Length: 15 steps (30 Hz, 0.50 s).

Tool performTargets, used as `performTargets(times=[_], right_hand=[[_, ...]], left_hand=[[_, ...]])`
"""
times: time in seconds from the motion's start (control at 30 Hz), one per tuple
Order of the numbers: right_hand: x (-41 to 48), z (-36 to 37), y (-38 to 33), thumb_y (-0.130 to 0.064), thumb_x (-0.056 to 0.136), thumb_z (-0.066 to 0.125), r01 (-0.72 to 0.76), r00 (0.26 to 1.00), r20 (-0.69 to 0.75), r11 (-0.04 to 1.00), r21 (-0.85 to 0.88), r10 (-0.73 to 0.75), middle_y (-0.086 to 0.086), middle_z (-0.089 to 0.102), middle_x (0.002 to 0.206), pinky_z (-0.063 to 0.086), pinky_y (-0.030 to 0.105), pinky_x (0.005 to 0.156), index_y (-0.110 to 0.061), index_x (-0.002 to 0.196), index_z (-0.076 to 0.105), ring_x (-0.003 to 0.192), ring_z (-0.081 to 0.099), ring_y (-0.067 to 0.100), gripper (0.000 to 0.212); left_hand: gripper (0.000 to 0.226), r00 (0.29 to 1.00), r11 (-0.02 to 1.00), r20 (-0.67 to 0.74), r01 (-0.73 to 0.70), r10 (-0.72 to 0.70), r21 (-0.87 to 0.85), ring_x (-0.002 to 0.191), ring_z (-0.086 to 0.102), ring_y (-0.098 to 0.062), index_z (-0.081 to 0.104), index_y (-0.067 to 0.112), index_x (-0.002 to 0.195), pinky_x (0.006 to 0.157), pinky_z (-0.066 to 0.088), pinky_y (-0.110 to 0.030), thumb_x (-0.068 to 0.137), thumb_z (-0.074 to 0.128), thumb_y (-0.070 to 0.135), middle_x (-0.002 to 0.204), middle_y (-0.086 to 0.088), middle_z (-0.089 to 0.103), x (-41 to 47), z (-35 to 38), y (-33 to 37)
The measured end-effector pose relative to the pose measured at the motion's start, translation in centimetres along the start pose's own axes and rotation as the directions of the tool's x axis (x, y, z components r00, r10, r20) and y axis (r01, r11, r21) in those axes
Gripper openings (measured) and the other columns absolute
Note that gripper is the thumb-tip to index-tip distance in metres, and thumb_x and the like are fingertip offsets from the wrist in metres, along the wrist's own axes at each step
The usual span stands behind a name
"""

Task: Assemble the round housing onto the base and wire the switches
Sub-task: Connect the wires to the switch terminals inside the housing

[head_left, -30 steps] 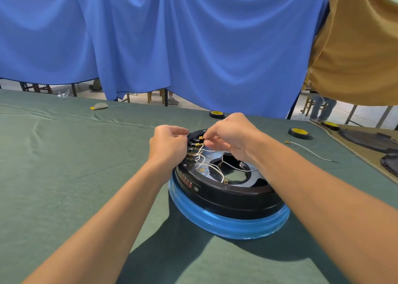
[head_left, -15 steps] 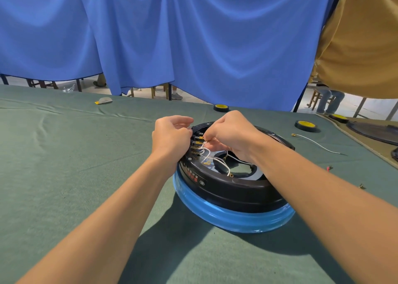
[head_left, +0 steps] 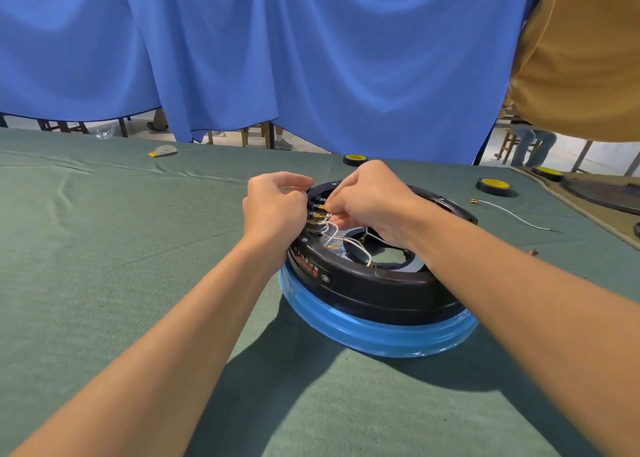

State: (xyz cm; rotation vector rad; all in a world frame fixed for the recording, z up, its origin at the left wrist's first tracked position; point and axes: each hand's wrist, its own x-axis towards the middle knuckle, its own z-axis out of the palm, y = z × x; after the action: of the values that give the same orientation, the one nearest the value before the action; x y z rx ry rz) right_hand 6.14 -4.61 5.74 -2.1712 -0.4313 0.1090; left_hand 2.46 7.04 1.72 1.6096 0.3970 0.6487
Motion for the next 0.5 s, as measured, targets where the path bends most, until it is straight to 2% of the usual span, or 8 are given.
performTargets(times=[0.13, 0.2, 0.33, 0.4, 0.5], right_hand=[[-0.17, 0.32, 0.26, -0.002, 0.089, 0.063, 0.082, 0.995, -0.038, 0.987, -0.136, -0.088, 0.013, 0.070, 0.076, 0.061, 0.039, 0.075, -0.001, 0.089, 0.071, 0.067, 0.069, 0.019, 0.008], [-0.10, 0.35, 0.23, -0.001, 0.089, 0.061, 0.077, 0.995, -0.047, 0.990, -0.119, -0.083, 0.015, 0.069, 0.078, 0.060, 0.041, 0.075, 0.000, 0.088, 0.071, 0.069, 0.069, 0.021, 0.009], [0.14, 0.32, 0.00, 0.001, 0.089, 0.058, 0.050, 0.997, -0.048, 0.996, -0.071, -0.053, 0.025, 0.069, 0.089, 0.057, 0.051, 0.080, 0.006, 0.089, 0.070, 0.089, 0.068, 0.037, 0.012], [0.17, 0.31, -0.01, 0.002, 0.088, 0.058, 0.040, 0.998, -0.037, 0.997, -0.062, -0.042, 0.025, 0.069, 0.088, 0.058, 0.051, 0.080, 0.007, 0.089, 0.070, 0.085, 0.070, 0.035, 0.013], [0.30, 0.20, -0.01, 0.001, 0.088, 0.059, 0.030, 0.999, -0.034, 0.998, -0.057, -0.032, 0.018, 0.069, 0.074, 0.060, 0.045, 0.077, 0.005, 0.085, 0.070, 0.064, 0.068, 0.023, 0.012]], left_hand=[[0.036, 1.000, 1.000, 0.005, -0.006, 0.006, -0.002, 0.093, 0.070, -0.028, 0.073, 0.024, 0.077, 0.086, 0.058, -0.047, 0.088, 0.054, -0.003, 0.094, -0.009, 0.073, -0.07, 0.01, 0.02], [0.036, 1.000, 1.000, 0.007, -0.006, 0.007, -0.002, 0.093, 0.070, -0.030, 0.074, 0.023, 0.077, 0.086, 0.058, -0.048, 0.088, 0.053, -0.004, 0.094, -0.011, 0.073, -0.04, 0.03, -0.02], [0.038, 1.000, 1.000, 0.007, -0.006, 0.006, -0.002, 0.095, 0.069, -0.031, 0.074, 0.023, 0.075, 0.085, 0.058, -0.048, 0.088, 0.052, -0.005, 0.095, -0.010, 0.073, 0.05, 0.03, -0.13], [0.038, 1.000, 1.000, 0.011, -0.007, 0.007, -0.003, 0.095, 0.069, -0.032, 0.075, 0.023, 0.075, 0.085, 0.058, -0.049, 0.088, 0.052, -0.005, 0.095, -0.012, 0.073, 0.09, 0.00, -0.14], [0.038, 1.000, 1.000, 0.015, -0.010, 0.010, 0.001, 0.094, 0.069, -0.032, 0.074, 0.024, 0.075, 0.083, 0.059, -0.049, 0.088, 0.052, -0.004, 0.096, -0.012, 0.072, 0.12, -0.08, -0.10]])
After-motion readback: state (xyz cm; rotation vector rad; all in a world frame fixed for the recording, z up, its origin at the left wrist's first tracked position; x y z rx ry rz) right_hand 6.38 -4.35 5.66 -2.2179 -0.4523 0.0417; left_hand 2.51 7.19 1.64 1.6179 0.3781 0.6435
